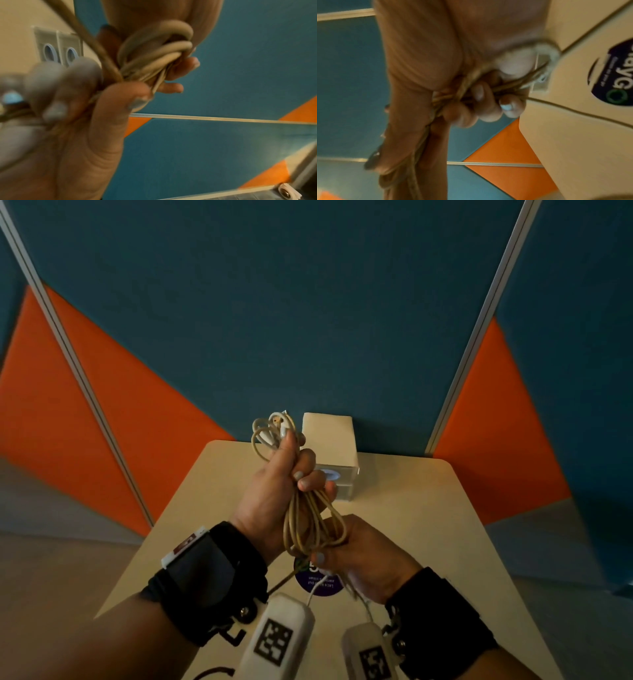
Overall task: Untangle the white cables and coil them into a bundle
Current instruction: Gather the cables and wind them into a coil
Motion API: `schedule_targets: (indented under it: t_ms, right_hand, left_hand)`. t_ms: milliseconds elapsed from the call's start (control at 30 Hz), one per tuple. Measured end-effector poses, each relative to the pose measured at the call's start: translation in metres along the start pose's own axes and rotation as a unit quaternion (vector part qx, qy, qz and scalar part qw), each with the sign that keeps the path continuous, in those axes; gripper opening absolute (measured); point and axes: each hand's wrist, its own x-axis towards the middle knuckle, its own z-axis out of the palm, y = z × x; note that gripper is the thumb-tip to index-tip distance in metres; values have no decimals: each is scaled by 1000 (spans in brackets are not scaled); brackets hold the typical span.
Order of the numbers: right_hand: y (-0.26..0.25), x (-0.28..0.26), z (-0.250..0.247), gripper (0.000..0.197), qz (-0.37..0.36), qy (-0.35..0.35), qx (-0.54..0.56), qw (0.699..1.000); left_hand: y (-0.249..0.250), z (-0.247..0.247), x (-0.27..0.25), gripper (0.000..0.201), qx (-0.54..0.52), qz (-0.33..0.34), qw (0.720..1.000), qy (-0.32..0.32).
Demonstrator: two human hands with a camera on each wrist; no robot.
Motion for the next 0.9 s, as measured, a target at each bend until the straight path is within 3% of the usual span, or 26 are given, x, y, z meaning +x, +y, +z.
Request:
schedule_targets:
  t_ms: [133, 233, 300, 500, 633, 767, 900]
  right_hand:
    - [2, 2, 5, 35, 8, -4, 63, 998]
    - [0, -1, 11, 14, 16, -15, 119, 993]
    - [-4, -3, 15, 15, 33, -4, 134, 990]
    - [-1, -8, 5, 5, 68, 54, -74, 993]
    - [6, -13, 1, 9, 100, 57, -85, 990]
    - [19, -26, -7, 15, 120, 105, -186, 970]
    - [25, -34, -10, 23, 89, 125, -208, 966]
  left_hand:
    - [2, 6, 1, 24, 9, 13, 1000, -11]
    - [7, 12, 2, 24, 37, 28, 999, -9]
    - [11, 13, 3, 27, 52, 36, 998, 5]
    - [27, 7, 6, 30, 56, 74, 994, 59]
    - [28, 0, 7, 27, 63, 97, 988, 98]
    - [54, -11, 16, 26, 74, 154, 976, 135]
    - [70, -23, 20, 24, 186, 178, 949, 184]
